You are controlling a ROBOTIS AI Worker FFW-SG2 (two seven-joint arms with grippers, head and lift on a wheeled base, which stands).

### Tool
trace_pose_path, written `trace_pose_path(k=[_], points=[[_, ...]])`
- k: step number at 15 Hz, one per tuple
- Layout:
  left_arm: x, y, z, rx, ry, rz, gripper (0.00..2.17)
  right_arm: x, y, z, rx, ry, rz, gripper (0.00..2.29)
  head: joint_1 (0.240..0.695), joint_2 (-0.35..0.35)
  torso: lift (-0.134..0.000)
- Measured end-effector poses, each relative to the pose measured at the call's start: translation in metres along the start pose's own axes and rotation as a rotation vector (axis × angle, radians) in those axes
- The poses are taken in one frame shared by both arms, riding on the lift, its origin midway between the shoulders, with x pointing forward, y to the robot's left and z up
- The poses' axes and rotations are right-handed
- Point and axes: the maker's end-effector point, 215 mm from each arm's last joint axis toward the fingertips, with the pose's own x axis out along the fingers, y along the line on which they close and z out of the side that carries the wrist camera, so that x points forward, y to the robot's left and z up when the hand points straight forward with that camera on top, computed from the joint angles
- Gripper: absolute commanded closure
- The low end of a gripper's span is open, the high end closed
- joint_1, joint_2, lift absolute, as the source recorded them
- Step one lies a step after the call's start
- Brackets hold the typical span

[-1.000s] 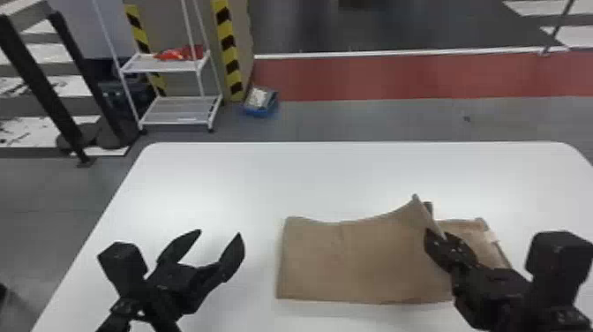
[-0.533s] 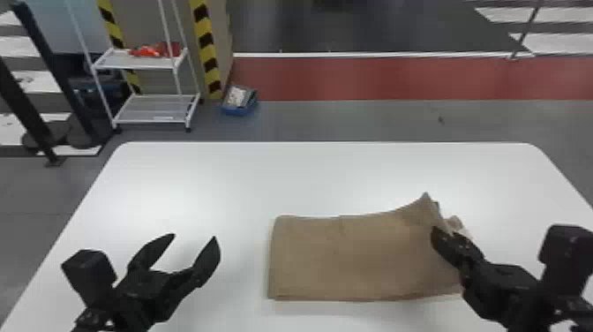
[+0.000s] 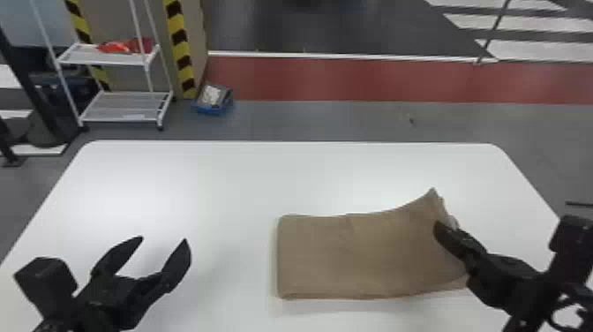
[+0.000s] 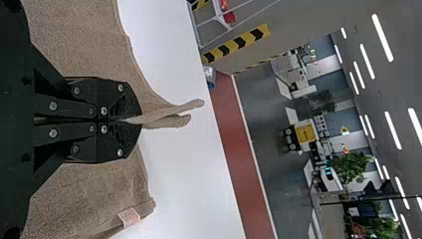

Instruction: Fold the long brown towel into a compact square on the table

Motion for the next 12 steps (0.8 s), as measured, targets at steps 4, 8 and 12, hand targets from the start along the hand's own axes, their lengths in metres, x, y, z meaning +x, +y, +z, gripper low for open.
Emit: trace_pose_path(k=[4, 8, 12], points=[[-0.001, 0.002, 0.0, 0.001, -0.001, 0.002, 0.08, -0.014, -0.006, 0.03, 0.08, -0.039, 0.038, 1.68, 0.695, -0.068, -0.124], [-0.002, 0.003, -0.001, 0.001, 0.002, 0.002, 0.08, -0.012, -0.032, 0.024, 0.115, 0.001, 0.003, 0.78, 0.695, -0.103, -0.124], [-0.001, -0.002, -0.002, -0.001, 0.004, -0.008, 0.08, 0.01, -0.046, -0.02, 0.185, 0.16, -0.005, 0.01, 0.695, -0.106, -0.124]])
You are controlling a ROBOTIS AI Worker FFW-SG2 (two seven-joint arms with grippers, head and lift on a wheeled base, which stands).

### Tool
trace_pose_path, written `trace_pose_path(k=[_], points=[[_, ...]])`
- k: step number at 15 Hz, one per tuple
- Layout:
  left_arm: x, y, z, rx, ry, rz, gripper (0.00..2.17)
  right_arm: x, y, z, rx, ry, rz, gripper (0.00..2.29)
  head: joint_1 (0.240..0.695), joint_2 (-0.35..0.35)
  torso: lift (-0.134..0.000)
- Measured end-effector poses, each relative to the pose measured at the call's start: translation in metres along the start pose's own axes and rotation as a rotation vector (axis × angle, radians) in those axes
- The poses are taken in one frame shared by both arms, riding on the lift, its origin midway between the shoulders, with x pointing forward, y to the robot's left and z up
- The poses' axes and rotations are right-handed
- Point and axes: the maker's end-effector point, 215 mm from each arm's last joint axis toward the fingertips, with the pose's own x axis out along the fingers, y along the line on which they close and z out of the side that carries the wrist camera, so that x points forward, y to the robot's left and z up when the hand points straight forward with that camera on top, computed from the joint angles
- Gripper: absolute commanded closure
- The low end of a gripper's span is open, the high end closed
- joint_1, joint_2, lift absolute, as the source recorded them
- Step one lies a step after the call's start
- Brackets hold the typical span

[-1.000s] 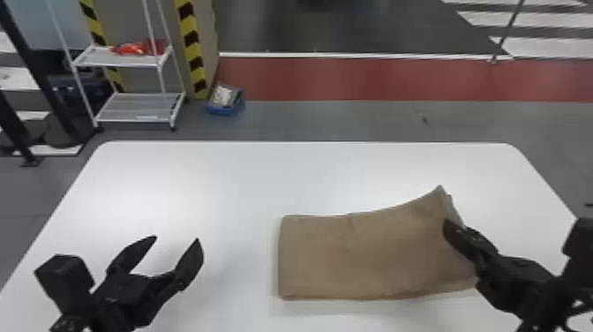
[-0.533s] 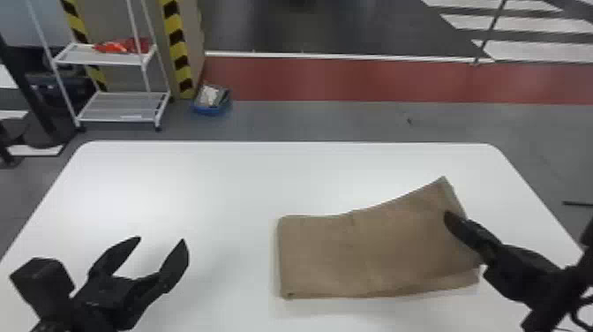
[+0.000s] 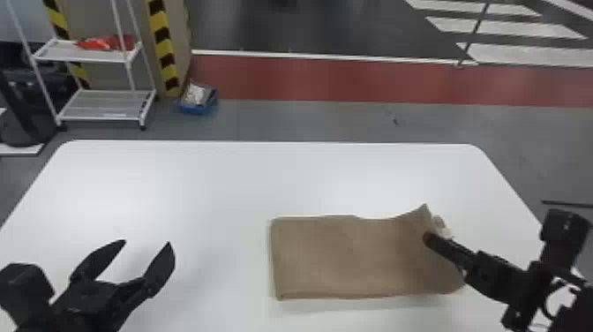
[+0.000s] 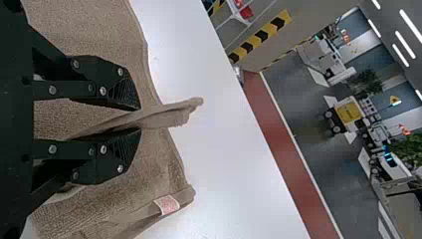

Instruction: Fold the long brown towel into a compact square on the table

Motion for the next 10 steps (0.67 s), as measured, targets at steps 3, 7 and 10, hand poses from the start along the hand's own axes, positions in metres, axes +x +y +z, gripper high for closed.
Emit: trace_pose_path(k=[3, 7, 10], points=[[-0.002, 0.002, 0.0, 0.002, 0.001, 0.003, 0.08, -0.005, -0.019, 0.003, 0.018, 0.011, -0.034, 0.04, 0.695, -0.129, -0.124], [-0.002, -0.003, 0.002, 0.004, 0.0, -0.007, 0.08, -0.016, -0.041, 0.014, 0.017, 0.028, -0.064, 0.05, 0.695, -0.17, -0.124], [-0.002, -0.005, 0.003, 0.006, 0.0, -0.011, 0.08, -0.017, -0.067, 0.01, 0.006, 0.082, -0.101, 0.08, 0.695, -0.195, -0.124]])
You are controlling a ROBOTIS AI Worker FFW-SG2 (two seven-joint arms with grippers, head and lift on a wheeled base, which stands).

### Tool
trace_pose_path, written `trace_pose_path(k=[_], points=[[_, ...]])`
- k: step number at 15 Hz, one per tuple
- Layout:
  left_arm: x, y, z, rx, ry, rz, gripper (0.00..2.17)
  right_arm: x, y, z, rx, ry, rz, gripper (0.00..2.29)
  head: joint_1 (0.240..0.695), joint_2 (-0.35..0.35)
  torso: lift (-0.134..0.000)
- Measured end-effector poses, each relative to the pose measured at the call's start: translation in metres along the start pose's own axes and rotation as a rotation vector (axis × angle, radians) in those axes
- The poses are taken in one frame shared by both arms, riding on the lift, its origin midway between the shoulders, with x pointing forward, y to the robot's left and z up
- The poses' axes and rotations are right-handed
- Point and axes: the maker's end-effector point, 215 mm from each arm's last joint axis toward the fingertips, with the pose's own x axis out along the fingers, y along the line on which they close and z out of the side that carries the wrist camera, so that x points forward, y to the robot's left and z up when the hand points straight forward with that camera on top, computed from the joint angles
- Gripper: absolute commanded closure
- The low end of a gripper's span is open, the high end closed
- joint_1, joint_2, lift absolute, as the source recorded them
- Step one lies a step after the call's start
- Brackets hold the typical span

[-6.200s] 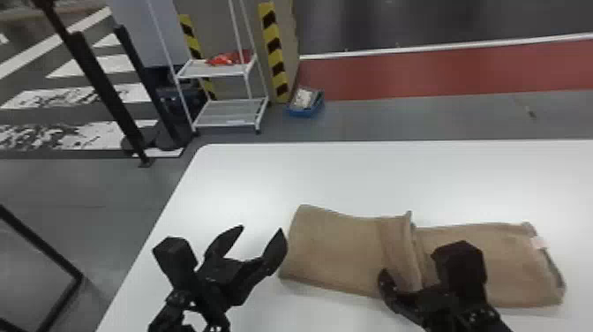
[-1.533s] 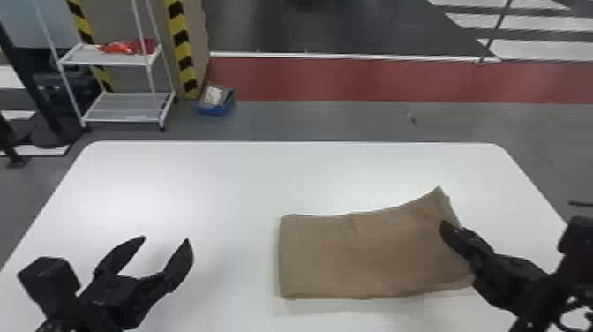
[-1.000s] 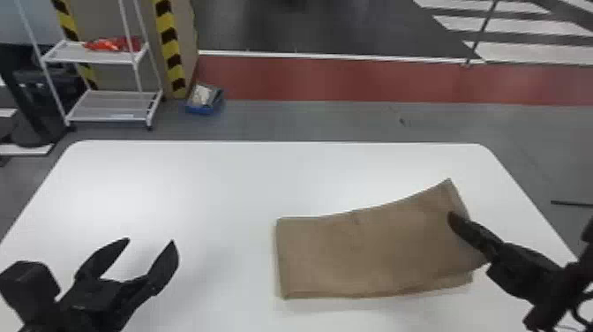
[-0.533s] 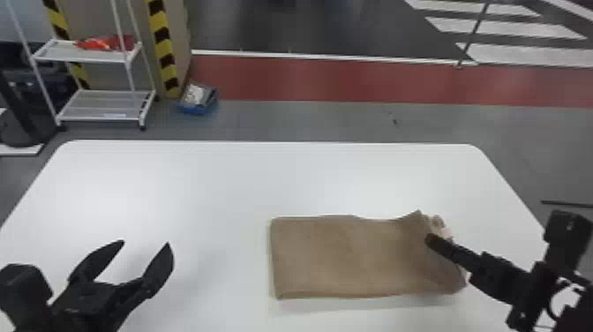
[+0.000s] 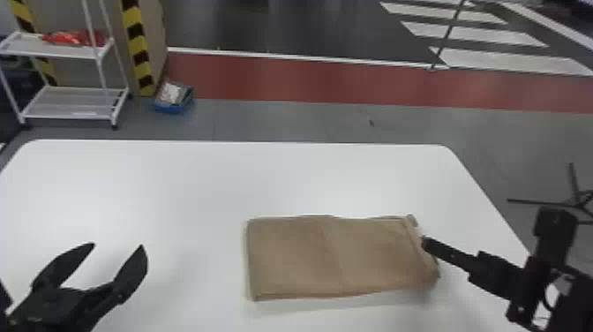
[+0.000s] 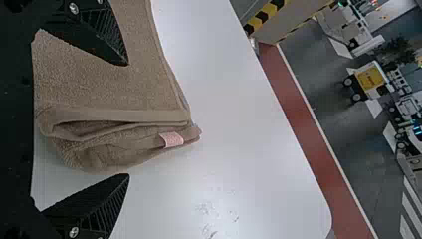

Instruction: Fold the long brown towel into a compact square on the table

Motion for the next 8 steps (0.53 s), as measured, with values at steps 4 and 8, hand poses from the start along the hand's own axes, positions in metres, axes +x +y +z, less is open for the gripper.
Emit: trace_pose_path(k=[4, 8], points=[[0.002, -0.002, 0.0, 0.004, 0.005, -0.008, 0.08, 0.016, -0.014, -0.001, -0.019, 0.041, -0.03, 0.1, 0.695, -0.214, -0.124], [0.004, -0.004, 0.0, 0.009, 0.011, -0.015, 0.08, 0.04, -0.011, -0.007, -0.045, 0.085, -0.042, 0.13, 0.695, -0.204, -0.124]])
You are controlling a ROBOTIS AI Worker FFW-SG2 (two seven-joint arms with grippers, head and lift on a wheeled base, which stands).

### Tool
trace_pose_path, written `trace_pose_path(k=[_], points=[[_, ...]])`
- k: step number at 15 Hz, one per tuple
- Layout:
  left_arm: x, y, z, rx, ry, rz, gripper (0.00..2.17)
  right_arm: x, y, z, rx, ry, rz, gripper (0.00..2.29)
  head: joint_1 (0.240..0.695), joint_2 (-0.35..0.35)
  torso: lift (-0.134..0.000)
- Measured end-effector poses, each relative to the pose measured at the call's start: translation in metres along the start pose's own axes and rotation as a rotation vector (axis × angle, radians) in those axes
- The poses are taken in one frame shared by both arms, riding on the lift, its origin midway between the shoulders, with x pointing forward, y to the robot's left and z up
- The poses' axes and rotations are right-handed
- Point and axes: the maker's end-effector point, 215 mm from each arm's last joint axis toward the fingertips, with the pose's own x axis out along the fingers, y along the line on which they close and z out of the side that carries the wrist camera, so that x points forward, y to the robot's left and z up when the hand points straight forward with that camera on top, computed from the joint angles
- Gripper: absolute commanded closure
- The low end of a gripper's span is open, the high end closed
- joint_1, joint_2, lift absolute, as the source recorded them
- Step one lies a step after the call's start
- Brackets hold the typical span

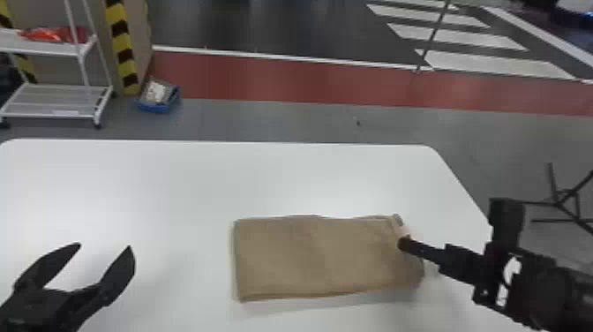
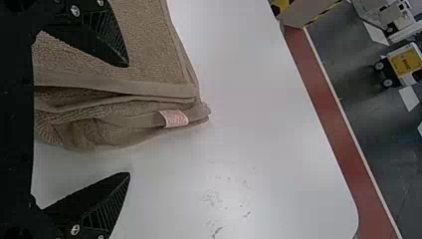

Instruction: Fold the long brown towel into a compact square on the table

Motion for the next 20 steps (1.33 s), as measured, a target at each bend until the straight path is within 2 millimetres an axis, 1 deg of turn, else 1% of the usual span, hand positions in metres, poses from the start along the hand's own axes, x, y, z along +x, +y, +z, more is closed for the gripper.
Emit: trace_pose_path(k=[1, 2, 3, 4, 5, 6, 7, 8, 11, 13, 16, 18, 20], points=[[0.0, 0.0, 0.0, 0.001, 0.0, 0.0, 0.08, 0.007, 0.003, -0.002, -0.011, 0.009, 0.0, 0.14, 0.695, -0.199, -0.124], [0.0, 0.0, 0.0, 0.001, 0.001, 0.0, 0.08, 0.013, 0.007, -0.003, -0.02, 0.014, 0.003, 0.22, 0.695, -0.193, -0.124], [0.0, 0.0, -0.001, 0.001, 0.002, -0.001, 0.08, 0.018, 0.012, -0.004, -0.031, 0.018, 0.013, 0.32, 0.695, -0.188, -0.124], [0.0, 0.001, -0.001, 0.002, 0.003, -0.001, 0.08, 0.021, 0.016, -0.007, -0.041, 0.025, 0.021, 0.47, 0.695, -0.176, -0.124], [0.0, 0.001, -0.002, 0.002, 0.004, -0.001, 0.08, 0.024, 0.018, -0.009, -0.049, 0.031, 0.024, 0.66, 0.695, -0.172, -0.124], [0.0, 0.001, -0.002, 0.003, 0.006, -0.001, 0.08, 0.025, 0.02, -0.011, -0.055, 0.036, 0.026, 0.9, 0.695, -0.168, -0.124], [0.0, 0.002, -0.002, 0.004, 0.006, 0.0, 0.08, 0.026, 0.02, -0.012, -0.058, 0.039, 0.027, 1.2, 0.695, -0.166, -0.124], [-0.001, 0.003, -0.002, 0.004, 0.006, 0.001, 0.08, 0.026, 0.022, -0.012, -0.058, 0.04, 0.031, 1.39, 0.695, -0.164, -0.124], [-0.002, 0.004, -0.002, 0.004, 0.006, 0.0, 0.08, 0.02, 0.022, -0.013, -0.033, 0.034, 0.045, 1.42, 0.695, -0.162, -0.124], [-0.002, 0.003, -0.001, 0.004, 0.005, -0.003, 0.08, 0.011, 0.02, -0.006, 0.002, 0.011, 0.059, 1.42, 0.695, -0.166, -0.124], [-0.001, 0.003, -0.001, 0.004, 0.004, -0.004, 0.08, -0.017, 0.021, 0.019, 0.076, -0.052, 0.114, 1.42, 0.695, -0.183, -0.124], [0.0, 0.002, 0.0, 0.005, 0.002, -0.006, 0.08, -0.036, 0.03, 0.034, 0.105, -0.089, 0.163, 1.42, 0.695, -0.185, -0.124], [0.0, 0.001, 0.0, 0.005, 0.002, -0.007, 0.08, -0.05, 0.04, 0.043, 0.11, -0.118, 0.199, 1.42, 0.695, -0.183, -0.124]])
